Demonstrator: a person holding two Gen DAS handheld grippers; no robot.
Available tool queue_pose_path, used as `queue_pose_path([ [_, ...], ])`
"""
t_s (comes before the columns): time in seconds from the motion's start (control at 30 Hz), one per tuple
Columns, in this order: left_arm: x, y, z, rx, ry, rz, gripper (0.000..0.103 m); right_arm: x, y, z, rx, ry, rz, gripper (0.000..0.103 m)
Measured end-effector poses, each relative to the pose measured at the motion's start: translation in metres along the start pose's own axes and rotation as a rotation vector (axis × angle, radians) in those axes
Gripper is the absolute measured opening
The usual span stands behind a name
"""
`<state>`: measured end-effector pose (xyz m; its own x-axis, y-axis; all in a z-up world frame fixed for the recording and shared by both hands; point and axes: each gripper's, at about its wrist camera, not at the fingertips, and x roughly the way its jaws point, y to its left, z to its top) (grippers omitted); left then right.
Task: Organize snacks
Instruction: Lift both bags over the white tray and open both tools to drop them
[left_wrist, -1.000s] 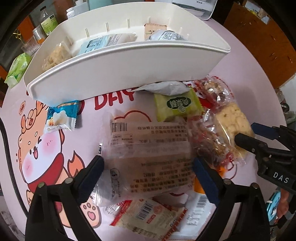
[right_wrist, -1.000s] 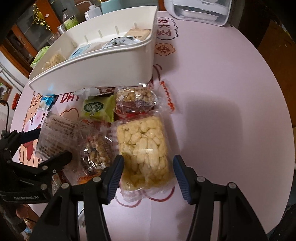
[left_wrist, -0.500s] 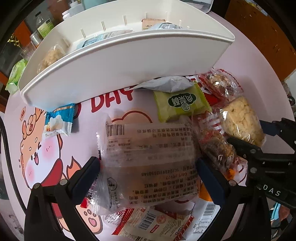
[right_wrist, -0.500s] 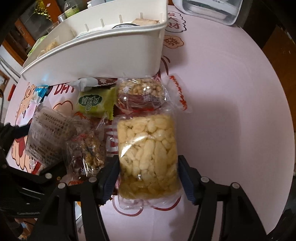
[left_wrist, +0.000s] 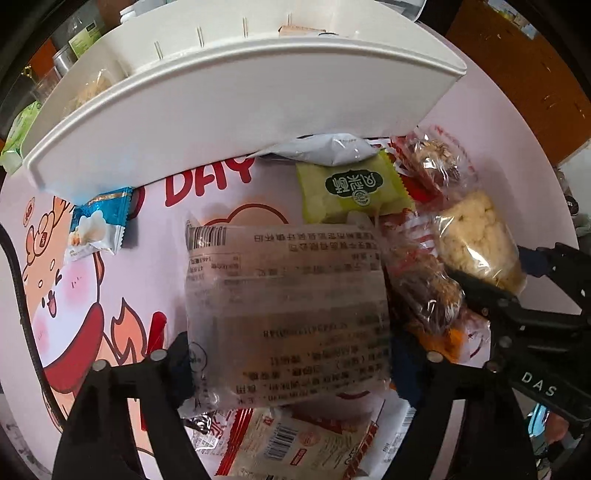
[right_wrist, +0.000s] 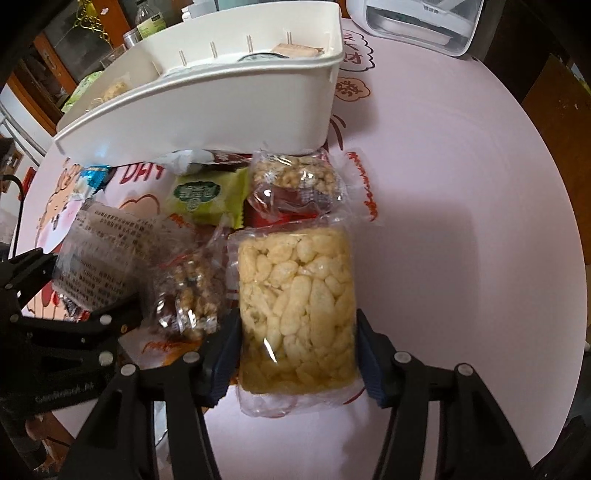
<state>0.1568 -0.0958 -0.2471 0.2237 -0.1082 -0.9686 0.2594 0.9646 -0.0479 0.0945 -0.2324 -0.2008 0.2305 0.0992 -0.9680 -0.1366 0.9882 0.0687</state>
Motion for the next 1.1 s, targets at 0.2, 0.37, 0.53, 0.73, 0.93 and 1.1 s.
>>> queue_pose_path([
  [0.2, -0.019, 0.015, -0.008, -0.037, -0.026, -0.001, 0.076, -0.029, 0.004, -0.001, 0.005, -0.056, 0.027, 0.057],
  [0.37, -0.061, 0.026, -0.009, -0.044, -0.109, -0.011, 0.076, -0.061, 0.01, 0.004, -0.008, -0.122, 0.056, 0.057],
  [0.53, -0.113, 0.037, -0.014, -0.059, -0.194, -0.025, 0.077, -0.092, 0.023, 0.022, -0.037, -0.199, 0.074, 0.057],
  [0.73, -0.175, 0.064, 0.004, -0.087, -0.315, -0.017, 0.077, -0.131, 0.034, 0.048, -0.071, -0.291, 0.074, 0.057],
  [0.93, -0.224, 0.084, 0.023, -0.098, -0.429, 0.034, 0.077, -0.163, 0.041, 0.082, -0.108, -0.385, 0.041, 0.057],
  [1.1, -0.259, 0.098, 0.044, -0.104, -0.505, 0.078, 0.077, -0.185, 0.039, 0.114, -0.097, -0.45, 0.017, 0.057],
])
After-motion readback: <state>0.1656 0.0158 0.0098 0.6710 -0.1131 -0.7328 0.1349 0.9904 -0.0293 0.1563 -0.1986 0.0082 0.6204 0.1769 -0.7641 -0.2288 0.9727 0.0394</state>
